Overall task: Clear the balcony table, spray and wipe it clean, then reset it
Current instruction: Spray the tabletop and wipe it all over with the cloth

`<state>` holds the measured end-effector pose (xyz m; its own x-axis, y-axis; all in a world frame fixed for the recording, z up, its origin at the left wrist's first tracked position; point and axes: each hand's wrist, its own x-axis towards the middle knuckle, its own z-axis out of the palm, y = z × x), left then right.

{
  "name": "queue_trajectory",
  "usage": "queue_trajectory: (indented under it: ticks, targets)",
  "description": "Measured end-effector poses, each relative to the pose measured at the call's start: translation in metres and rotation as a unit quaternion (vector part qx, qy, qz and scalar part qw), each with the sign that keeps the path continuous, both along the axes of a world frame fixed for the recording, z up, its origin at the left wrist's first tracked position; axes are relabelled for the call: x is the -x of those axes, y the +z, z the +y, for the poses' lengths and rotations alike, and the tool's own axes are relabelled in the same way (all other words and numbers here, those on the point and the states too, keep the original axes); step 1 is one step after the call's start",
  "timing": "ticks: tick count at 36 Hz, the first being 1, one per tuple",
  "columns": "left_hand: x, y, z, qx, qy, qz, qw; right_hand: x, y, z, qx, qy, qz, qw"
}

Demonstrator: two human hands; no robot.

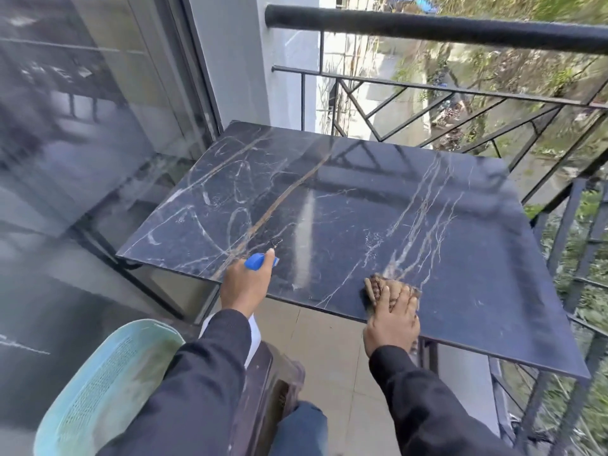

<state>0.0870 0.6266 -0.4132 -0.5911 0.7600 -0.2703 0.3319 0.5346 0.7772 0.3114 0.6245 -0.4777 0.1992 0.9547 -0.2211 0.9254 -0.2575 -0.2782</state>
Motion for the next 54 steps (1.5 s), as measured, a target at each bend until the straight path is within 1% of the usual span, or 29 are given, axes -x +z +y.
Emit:
queue_trajectory:
  ticks: [2,8,13,15,17,19,21,26,29,31,34,40,43,45,46,47,49,51,53,54]
  targets:
    - [0.005,-0.004,-0.002,0.002,0.007,-0.002,1.000,0.020,0.001,-0.003,-0.001,0.018,-0.001,1.000]
    - [0.033,-0.015,-0.008,0.029,0.048,0.012,0.998,0.102,0.002,0.009,0.010,0.125,0.024,0.992]
    - [0.059,-0.018,-0.011,0.040,0.096,0.022,0.994,0.154,0.001,0.020,0.007,0.243,0.032,0.970]
    - [0.068,-0.015,-0.012,0.049,0.099,0.050,0.993,0.168,-0.003,0.021,-0.007,0.291,0.030,0.956]
    - [0.075,-0.014,-0.013,0.050,0.101,0.059,0.992,0.176,-0.005,0.021,-0.009,0.331,0.027,0.943]
    - [0.083,-0.011,-0.017,0.044,0.109,0.057,0.991,0.181,-0.004,0.019,-0.058,0.364,0.023,0.929]
    - [0.088,-0.010,-0.020,0.038,0.114,0.049,0.992,0.182,-0.007,0.017,-0.084,0.395,0.035,0.914]
    - [0.082,0.000,-0.021,0.042,0.114,0.049,0.991,0.163,-0.015,0.023,-0.084,0.507,0.132,0.848]
    - [0.072,0.005,-0.021,0.040,0.103,0.047,0.993,0.146,-0.014,0.024,-0.093,0.528,0.175,0.826]
    - [0.064,0.006,-0.021,0.036,0.096,0.048,0.994,0.129,-0.014,0.025,-0.114,0.523,0.187,0.824]
    - [0.050,0.008,-0.020,0.047,0.076,0.042,0.995,0.099,-0.015,0.026,-0.148,0.513,0.174,0.828]
    - [0.020,0.009,-0.018,0.035,0.040,0.012,0.999,0.039,-0.016,0.009,-0.179,0.445,0.162,0.863]
    - [0.004,0.012,-0.015,0.018,0.023,0.000,1.000,0.021,-0.013,0.002,-0.134,0.401,0.160,0.892]
    - [-0.007,0.017,-0.013,0.004,0.016,-0.009,1.000,0.014,-0.005,-0.001,-0.111,0.365,0.190,0.905]
    - [-0.013,0.020,-0.010,0.002,0.005,-0.007,1.000,0.012,0.004,-0.001,-0.088,0.335,0.214,0.913]
    - [-0.016,0.024,-0.009,0.002,-0.004,-0.003,1.000,0.013,0.013,0.002,-0.065,0.322,0.219,0.919]
    - [-0.030,0.035,-0.007,-0.006,-0.020,-0.001,1.000,0.005,0.028,0.006,0.016,0.270,0.238,0.933]
    - [-0.040,0.044,-0.002,-0.018,-0.024,-0.007,1.000,0.000,0.039,0.015,0.058,0.197,0.280,0.938]
    - [-0.052,0.055,0.002,-0.032,-0.040,-0.010,0.999,-0.010,0.050,0.022,0.057,0.128,0.328,0.934]
    - [-0.057,0.060,0.005,-0.041,-0.048,-0.009,0.998,-0.016,0.057,0.024,0.050,0.110,0.336,0.934]
